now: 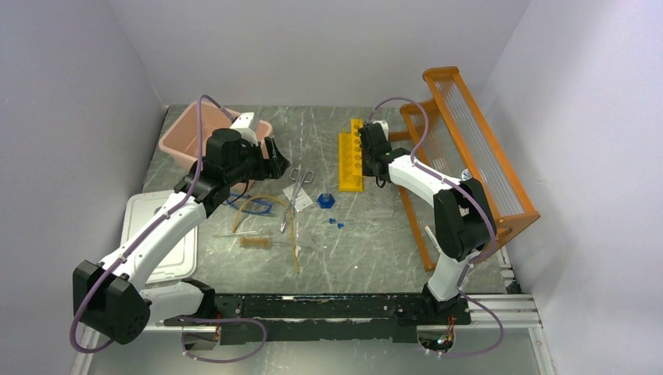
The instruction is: Organize the chemistry lab equipment
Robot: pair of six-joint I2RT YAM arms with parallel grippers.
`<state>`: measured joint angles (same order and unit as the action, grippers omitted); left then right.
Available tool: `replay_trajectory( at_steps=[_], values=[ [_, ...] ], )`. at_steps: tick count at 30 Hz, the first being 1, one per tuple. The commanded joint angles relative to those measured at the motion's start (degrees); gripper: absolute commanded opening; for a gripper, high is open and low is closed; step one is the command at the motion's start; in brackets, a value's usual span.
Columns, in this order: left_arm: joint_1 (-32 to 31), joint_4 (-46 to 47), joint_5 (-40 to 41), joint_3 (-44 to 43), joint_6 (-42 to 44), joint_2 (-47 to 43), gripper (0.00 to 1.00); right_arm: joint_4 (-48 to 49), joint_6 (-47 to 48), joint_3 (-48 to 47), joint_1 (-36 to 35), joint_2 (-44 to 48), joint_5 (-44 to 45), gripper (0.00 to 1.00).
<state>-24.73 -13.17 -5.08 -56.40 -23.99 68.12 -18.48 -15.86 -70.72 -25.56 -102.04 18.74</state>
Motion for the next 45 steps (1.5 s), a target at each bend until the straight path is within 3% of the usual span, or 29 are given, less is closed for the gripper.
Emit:
replay_trajectory(
  at_steps=[1, 5, 11, 24, 31, 45],
  values=[
    [0.5, 0.8, 1.1, -0.1, 0.0, -0.5, 0.79, -1.4, -0.6, -0.9, 0.3, -0.3, -0.5, 0.36],
    [0.5, 0.6, 1.0, 0.2, -0.2, -0.7, 0.79, -1.8, -2.2, 0.0, 0.4, 0.7, -1.9, 0.37],
    [0.5, 0.8, 0.8, 1.0, -0.5, -1.2, 0.79, -2.2, -3.4, 1.5, 0.4, 1.3, -2.2, 0.30],
    [0.5, 1.5, 0.7, 1.7, -0.9, -1.3, 0.78, -10.2, -0.7, -3.7, 0.4, -1.9, 2.0, 0.09],
    [0.5, 2.5, 0.6, 2.6, -1.3, -1.4, 0.78, -14.8, 1.2, -7.1, 0.7, -4.6, -0.3, 0.08],
    [0.5, 5.7, -0.8, 6.4, -1.9, -4.2, 0.79, -11.9, 2.8, -4.0, 5.2, -2.5, -11.0, 0.08]
  ],
)
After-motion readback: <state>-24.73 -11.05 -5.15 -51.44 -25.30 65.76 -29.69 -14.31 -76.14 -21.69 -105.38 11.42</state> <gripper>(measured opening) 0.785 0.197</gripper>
